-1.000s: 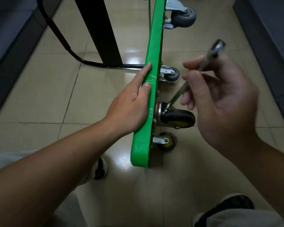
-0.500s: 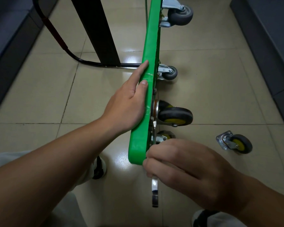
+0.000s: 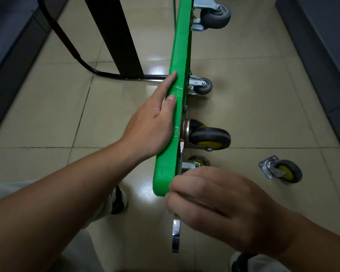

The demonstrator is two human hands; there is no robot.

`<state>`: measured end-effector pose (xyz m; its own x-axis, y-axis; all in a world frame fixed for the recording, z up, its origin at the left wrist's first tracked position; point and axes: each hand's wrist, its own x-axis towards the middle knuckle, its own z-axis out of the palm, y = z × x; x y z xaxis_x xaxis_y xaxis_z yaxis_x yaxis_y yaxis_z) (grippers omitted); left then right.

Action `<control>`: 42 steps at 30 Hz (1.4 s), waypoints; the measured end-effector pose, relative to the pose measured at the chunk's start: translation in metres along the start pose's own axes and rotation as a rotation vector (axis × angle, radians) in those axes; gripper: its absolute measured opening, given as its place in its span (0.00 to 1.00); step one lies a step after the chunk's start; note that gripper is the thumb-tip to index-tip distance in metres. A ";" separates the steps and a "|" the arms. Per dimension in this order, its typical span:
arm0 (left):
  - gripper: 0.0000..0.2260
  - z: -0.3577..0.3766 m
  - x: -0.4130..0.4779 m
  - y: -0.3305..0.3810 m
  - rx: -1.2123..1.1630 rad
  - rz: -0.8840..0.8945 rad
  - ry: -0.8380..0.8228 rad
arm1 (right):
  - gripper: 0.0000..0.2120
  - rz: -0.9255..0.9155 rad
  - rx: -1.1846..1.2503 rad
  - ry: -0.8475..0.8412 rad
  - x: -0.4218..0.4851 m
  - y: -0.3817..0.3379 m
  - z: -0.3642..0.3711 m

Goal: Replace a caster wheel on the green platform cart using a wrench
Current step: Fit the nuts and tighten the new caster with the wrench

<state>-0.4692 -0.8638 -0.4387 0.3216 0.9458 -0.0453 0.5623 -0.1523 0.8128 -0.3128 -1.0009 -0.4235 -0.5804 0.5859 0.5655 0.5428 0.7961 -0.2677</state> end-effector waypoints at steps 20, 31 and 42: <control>0.24 0.000 -0.001 0.002 0.013 0.001 0.003 | 0.07 0.014 -0.091 0.105 -0.002 0.002 0.011; 0.23 -0.001 -0.003 0.006 0.014 -0.008 -0.020 | 0.06 0.763 0.551 0.447 0.037 0.052 -0.008; 0.23 -0.003 -0.002 0.002 0.028 0.004 -0.035 | 0.08 1.407 1.118 0.526 0.040 0.097 0.008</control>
<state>-0.4715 -0.8653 -0.4351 0.3496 0.9348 -0.0630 0.5821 -0.1640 0.7964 -0.2885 -0.8994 -0.4331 0.2210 0.8888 -0.4014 -0.3276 -0.3200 -0.8890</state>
